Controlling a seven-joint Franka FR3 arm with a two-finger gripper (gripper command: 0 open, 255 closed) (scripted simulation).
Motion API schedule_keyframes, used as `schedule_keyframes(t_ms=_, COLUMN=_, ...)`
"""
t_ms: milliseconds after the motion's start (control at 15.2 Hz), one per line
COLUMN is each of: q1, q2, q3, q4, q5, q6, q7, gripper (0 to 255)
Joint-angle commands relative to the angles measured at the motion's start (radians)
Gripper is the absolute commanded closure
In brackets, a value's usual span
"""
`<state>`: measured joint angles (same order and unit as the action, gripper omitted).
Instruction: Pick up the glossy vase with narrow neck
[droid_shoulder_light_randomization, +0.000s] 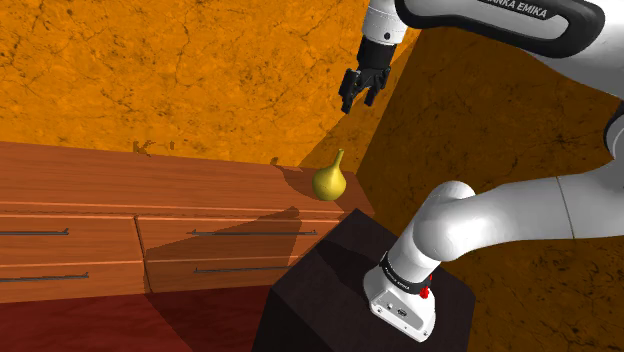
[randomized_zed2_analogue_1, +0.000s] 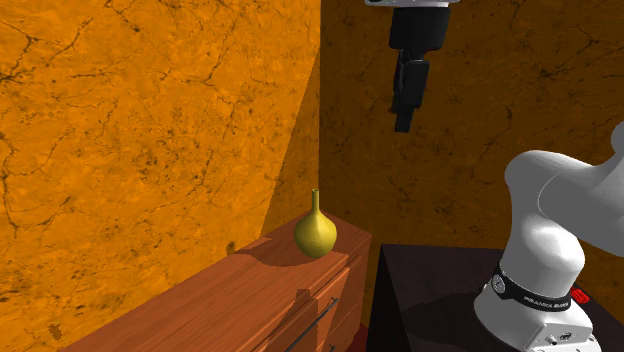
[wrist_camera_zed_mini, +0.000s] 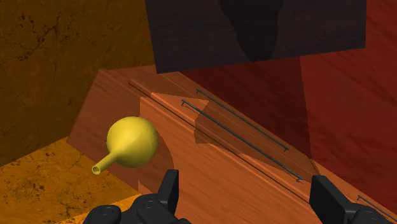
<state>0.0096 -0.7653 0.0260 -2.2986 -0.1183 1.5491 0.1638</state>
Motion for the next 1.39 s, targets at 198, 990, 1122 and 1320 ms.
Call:
schedule_keyframes(t_ms=198, q1=-0.017, q2=0.008, q3=-0.059, q4=-0.058, q5=-0.031, q6=0.083, q7=-0.05, gripper=0)
schedule_keyframes(t_ms=990, q1=-0.083, q2=0.186, q3=-0.306, q4=-0.171, q5=-0.123, q6=0.439, q7=-0.255, gripper=0)
schedule_keyframes(t_ms=1122, q1=-0.088, q2=0.238, q3=-0.349, q4=-0.17, q5=-0.127, q6=0.5, q7=-0.292, gripper=0)
schedule_keyframes(t_ms=1320, q1=-0.089, q2=0.326, q3=-0.415, q4=-0.157, q5=-0.119, q6=0.589, q7=-0.353, gripper=0)
